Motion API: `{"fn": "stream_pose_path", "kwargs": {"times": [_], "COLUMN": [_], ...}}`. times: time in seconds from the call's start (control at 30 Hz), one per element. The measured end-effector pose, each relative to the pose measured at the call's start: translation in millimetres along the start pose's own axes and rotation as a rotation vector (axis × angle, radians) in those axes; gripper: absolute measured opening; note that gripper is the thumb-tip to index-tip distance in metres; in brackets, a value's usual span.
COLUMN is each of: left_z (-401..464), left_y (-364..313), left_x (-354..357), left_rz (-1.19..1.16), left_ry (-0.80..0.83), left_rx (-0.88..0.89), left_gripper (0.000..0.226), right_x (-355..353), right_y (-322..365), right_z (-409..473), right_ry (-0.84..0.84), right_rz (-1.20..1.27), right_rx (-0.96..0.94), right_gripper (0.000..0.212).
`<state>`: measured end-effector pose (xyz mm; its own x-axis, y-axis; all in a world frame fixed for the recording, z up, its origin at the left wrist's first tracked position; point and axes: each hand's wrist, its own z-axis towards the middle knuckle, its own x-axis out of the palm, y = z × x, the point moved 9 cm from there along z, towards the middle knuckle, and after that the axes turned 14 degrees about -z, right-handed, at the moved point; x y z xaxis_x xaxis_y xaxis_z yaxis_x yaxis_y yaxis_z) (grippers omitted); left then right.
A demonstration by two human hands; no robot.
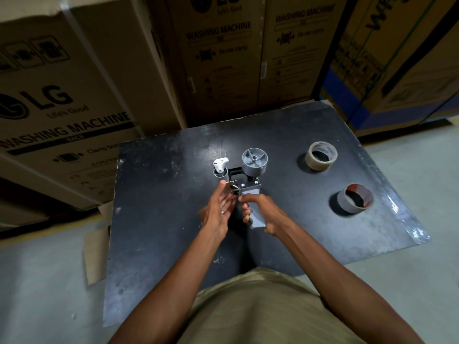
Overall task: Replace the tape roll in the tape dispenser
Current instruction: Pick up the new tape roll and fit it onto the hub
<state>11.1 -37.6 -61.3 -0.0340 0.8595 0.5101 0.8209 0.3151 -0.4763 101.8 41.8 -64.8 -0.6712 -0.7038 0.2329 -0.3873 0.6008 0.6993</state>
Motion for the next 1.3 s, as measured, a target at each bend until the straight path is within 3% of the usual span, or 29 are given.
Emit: {"fn": "stream_pose_path", "kwargs": {"times": [0.37,0.53,0.63,1.03,1.3], "left_z": [-1.1,9.5,13.8,23.2,14.9], "left_y": [10.6,12.6,11.2,-19.1,-20.1], "left_x": [-0.5,-20.5,-35.4,-58.1,-29.6], "left_rz": [0.03,0.124,0.185,0.2,0.25], "left_ry": [0.046,0.012,-0.027,-0.089,-0.006], "left_rx": [-0.03,-0.056,-0.062,0.133,0.21], "left_gripper": [0.027,0.053,0.057,0.027,0.031], "right_x": [-4.7,-10.9,-15.1,-25.0,-20.8], "right_y": [-1.0,-8.4,-13.0,-40.8,-44.6], "right_z": [15.7,21.1,26.0,43.7,41.6], "right_ry": [-0.011,-0.064,-0.092,-0.117,-0.021], "right_rz": [-0.037,-0.097,-0.099,-0.195,-0.122], "right_rx": [0.0,-0.009,-0.03,-0.008,0.007], "right_gripper": [0.009,0.01,0.008,0.012,0.011]}}
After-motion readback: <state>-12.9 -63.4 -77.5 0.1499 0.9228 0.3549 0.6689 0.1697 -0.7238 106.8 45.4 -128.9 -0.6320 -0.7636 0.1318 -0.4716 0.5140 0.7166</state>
